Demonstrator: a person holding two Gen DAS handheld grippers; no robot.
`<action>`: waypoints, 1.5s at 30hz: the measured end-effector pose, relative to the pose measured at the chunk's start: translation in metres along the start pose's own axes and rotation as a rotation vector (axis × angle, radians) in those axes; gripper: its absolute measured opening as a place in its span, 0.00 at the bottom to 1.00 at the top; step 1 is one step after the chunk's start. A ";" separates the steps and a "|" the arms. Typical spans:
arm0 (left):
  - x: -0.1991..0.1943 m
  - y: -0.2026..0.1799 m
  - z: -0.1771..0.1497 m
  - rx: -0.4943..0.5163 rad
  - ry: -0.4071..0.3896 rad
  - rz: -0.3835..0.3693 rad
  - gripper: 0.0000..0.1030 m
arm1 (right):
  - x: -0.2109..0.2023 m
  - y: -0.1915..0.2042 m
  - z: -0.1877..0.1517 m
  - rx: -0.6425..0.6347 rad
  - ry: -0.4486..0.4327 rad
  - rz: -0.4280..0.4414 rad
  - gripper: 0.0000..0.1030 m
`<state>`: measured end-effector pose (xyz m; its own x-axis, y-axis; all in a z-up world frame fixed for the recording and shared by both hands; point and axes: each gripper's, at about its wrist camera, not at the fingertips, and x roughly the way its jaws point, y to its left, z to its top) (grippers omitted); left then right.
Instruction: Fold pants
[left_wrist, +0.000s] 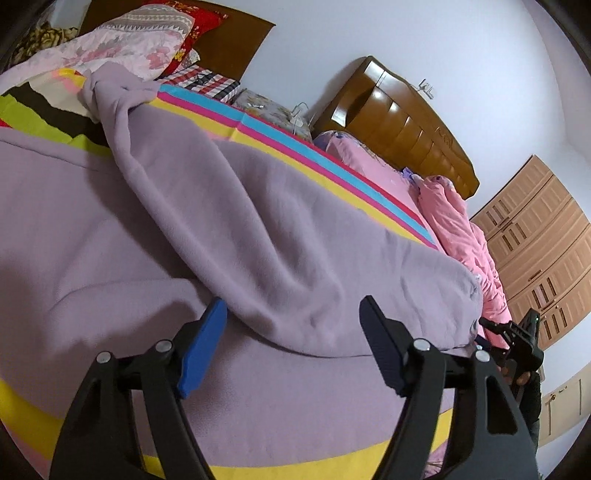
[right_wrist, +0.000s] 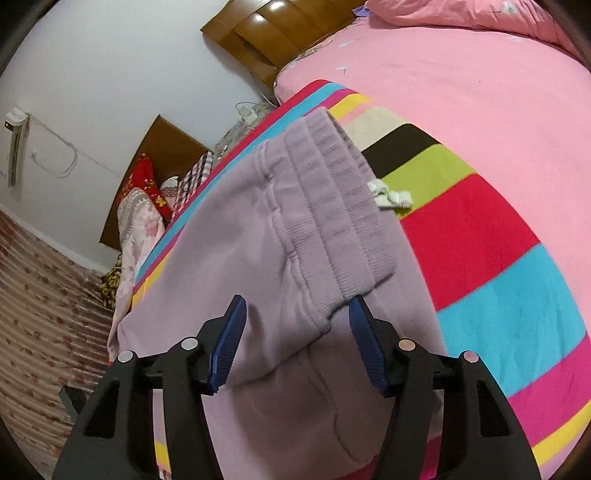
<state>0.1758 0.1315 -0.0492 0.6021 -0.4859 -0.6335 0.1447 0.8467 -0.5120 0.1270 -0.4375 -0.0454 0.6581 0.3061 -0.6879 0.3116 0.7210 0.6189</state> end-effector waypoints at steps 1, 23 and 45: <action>0.001 0.001 -0.001 -0.004 0.003 0.004 0.71 | 0.003 -0.001 0.000 0.001 -0.004 -0.010 0.50; 0.007 0.004 0.025 -0.050 0.005 -0.016 0.05 | -0.011 0.003 -0.009 -0.069 -0.137 0.009 0.13; -0.051 0.011 -0.040 -0.020 -0.014 0.051 0.06 | -0.063 -0.027 -0.084 -0.099 -0.161 0.017 0.13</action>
<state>0.1153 0.1565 -0.0456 0.6190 -0.4393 -0.6510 0.0980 0.8657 -0.4909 0.0191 -0.4238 -0.0505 0.7666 0.2210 -0.6028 0.2358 0.7764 0.5845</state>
